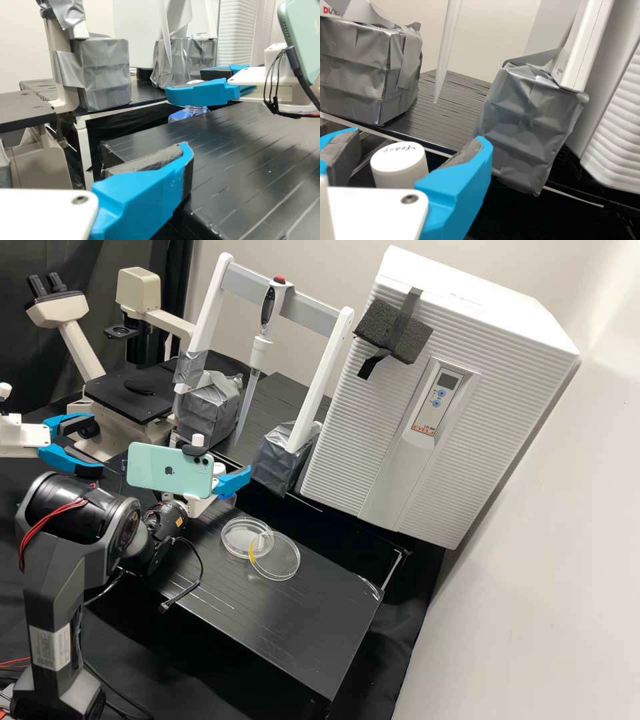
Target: Open the bottle
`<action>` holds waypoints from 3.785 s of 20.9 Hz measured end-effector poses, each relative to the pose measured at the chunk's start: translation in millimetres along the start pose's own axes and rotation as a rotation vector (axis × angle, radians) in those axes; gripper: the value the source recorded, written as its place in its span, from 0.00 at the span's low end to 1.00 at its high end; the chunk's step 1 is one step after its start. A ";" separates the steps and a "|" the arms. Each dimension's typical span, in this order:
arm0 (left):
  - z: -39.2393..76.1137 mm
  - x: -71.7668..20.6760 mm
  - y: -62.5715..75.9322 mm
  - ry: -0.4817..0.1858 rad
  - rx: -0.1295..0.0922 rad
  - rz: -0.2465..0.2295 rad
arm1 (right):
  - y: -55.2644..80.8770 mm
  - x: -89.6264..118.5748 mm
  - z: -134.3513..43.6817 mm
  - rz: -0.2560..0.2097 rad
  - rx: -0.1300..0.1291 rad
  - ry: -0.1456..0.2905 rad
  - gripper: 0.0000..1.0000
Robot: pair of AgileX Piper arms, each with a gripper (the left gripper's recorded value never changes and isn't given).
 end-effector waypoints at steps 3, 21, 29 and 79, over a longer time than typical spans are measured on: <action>0.0 0.0 0.0 0.000 0.000 0.000 | 0.0 0.0 0.0 0.000 0.000 0.000 0.00; 0.0 0.0 0.0 0.000 0.002 0.000 | 0.0 0.0 0.0 0.000 0.000 0.000 0.00; 0.0 0.0 0.0 0.000 0.002 0.000 | 0.0 0.0 0.0 0.000 0.000 0.000 0.00; 0.0 0.0 0.0 0.000 0.010 0.000 | -5.6 -84.9 3.5 -0.146 0.014 0.150 0.00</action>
